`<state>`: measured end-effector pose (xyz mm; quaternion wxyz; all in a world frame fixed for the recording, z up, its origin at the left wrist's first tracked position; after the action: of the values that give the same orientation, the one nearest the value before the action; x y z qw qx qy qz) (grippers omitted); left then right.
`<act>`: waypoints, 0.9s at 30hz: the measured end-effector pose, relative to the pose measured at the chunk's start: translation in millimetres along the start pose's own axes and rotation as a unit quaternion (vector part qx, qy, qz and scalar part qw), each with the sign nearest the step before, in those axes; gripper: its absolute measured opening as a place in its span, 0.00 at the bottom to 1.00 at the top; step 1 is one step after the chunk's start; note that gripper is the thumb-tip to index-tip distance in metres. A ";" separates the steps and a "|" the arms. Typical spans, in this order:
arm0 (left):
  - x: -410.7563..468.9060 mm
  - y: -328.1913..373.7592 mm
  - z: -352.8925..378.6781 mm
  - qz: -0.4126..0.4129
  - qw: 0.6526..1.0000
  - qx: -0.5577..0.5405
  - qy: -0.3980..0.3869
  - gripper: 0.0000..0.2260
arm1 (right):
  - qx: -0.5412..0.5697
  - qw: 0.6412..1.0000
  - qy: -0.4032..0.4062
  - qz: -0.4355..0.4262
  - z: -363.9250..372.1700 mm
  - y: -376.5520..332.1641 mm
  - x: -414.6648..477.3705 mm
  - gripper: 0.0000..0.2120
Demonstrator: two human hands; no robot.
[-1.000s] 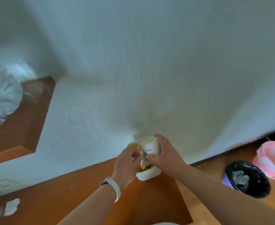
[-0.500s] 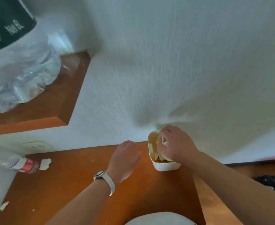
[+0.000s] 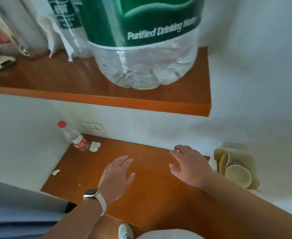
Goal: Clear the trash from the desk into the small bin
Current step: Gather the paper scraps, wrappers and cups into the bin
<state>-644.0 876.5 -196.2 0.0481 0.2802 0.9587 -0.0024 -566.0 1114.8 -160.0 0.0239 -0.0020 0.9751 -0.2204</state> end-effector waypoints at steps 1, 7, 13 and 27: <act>-3.5 -19.5 1.8 -0.008 1.000 0.005 -0.001 0.23 | -0.003 1.000 -0.004 -0.006 4.7 -12.4 10.2 0.22; -20.3 -143.7 13.3 -0.089 0.994 0.037 -0.042 0.27 | -0.034 0.997 -0.057 -0.037 55.4 -93.8 77.1 0.25; -34.3 -247.5 35.8 -0.119 0.988 0.072 -0.071 0.29 | -0.073 0.990 -0.097 -0.072 108.5 -173.1 139.4 0.29; -36.2 -369.4 102.4 -0.109 0.989 0.036 -0.097 0.25 | -0.131 0.969 -0.182 -0.100 223.9 -244.4 261.2 0.30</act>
<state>-802.9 542.4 -303.0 0.1298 0.1741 0.9737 -0.0692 -817.9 794.2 -268.7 0.1783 -0.1430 0.9696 -0.0875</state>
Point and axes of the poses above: each hand's wrist, its own x-axis towards the middle knuckle, its own z-axis out of the palm, y = z × x, the point moved 5 cm from there along x, towards the middle knuckle, and after that the axes turned 11 degrees about x, right-handed, at the moved point
